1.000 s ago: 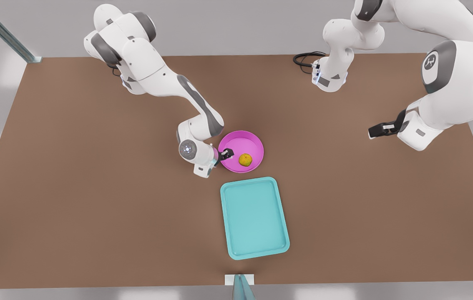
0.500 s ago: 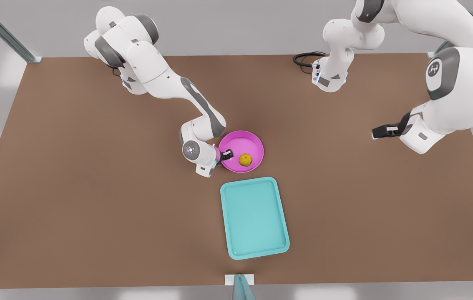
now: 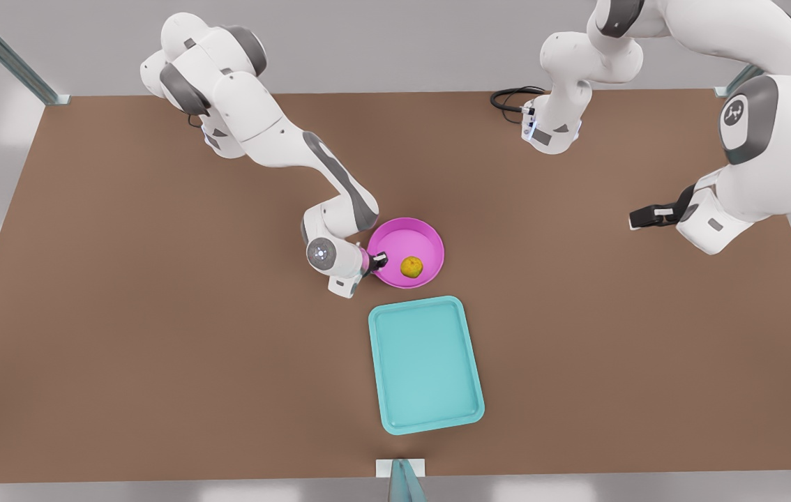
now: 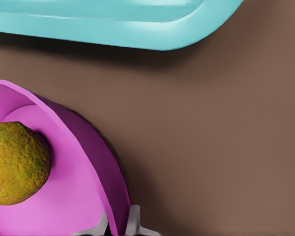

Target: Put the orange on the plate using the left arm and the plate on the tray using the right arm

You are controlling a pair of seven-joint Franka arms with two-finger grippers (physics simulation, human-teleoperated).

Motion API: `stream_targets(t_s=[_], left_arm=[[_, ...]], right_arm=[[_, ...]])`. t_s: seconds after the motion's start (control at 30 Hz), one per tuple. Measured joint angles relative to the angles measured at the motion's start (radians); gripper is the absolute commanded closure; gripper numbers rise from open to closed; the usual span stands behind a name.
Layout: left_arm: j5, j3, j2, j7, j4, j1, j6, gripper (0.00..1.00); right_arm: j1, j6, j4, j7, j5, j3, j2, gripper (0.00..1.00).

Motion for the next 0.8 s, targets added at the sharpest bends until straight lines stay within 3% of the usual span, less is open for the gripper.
stream_targets(t_s=[0.13, 0.8], left_arm=[[-0.005, -0.001, 0.0, 0.006, 0.008, -0.001, -0.004, 0.0], [0.002, -0.002, 0.008, 0.027, -0.001, -0.003, -0.031, 0.0]], right_arm=[[0.0, -0.01, 0.003, -0.007, 0.002, 0.0, 0.005, 0.79], [-0.025, -0.064, 0.068, -0.039, 0.01, 0.025, -0.065, 0.79]])
